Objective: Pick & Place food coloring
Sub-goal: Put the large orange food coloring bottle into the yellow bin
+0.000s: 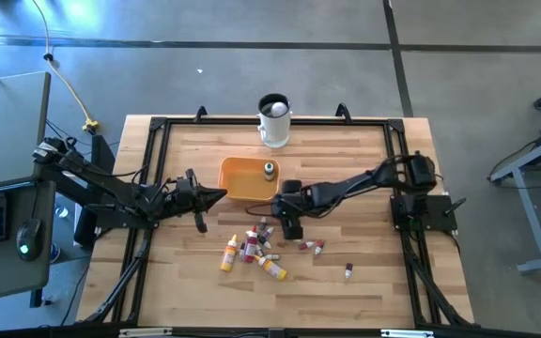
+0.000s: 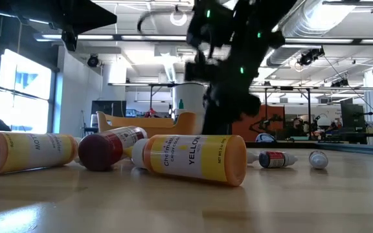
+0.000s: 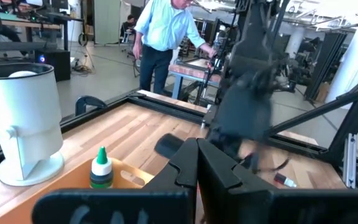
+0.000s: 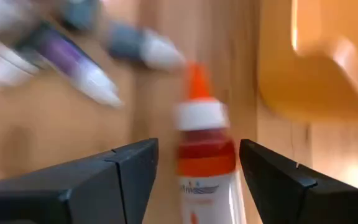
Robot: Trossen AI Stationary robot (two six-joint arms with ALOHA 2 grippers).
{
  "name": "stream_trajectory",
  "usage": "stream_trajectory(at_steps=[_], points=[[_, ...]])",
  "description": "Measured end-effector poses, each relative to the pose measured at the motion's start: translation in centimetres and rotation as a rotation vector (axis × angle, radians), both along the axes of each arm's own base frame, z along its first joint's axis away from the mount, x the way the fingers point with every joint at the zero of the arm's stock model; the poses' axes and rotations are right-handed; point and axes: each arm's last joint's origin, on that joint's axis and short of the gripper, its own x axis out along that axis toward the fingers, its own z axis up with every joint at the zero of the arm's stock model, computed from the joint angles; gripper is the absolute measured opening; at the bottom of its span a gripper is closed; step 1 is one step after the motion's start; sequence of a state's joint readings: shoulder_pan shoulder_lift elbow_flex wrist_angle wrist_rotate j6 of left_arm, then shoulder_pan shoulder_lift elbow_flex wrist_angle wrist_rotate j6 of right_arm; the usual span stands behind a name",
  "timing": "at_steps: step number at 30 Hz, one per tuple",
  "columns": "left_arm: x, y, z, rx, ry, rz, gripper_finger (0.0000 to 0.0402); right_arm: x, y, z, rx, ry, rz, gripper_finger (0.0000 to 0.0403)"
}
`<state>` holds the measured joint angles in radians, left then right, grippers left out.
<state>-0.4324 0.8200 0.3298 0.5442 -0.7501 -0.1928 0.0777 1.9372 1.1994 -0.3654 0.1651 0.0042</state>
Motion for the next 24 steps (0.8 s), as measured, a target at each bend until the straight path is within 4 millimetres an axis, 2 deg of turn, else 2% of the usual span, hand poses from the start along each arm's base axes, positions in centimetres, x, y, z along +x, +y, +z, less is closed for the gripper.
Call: stream_trajectory(at_steps=[6,12,19,24], points=[[0.0,0.0,0.0,0.000,0.000,-0.003,0.0000,-1.2,-0.4,-0.7,0.021,0.136,-0.021,0.0220],[0.0,0.0,-0.1,0.003,0.007,-0.009,0.0000,-2.5,0.5,-0.7,0.047,0.262,-0.011,0.0220],[0.0,0.0,-0.2,-0.013,0.011,-0.010,0.0000,-3.3,1.6,0.1,0.051,0.289,0.031,0.0220],[0.0,0.0,-0.2,-0.012,0.012,-0.010,0.0000,-3.1,1.6,1.3,0.061,0.217,0.027,0.0220]])
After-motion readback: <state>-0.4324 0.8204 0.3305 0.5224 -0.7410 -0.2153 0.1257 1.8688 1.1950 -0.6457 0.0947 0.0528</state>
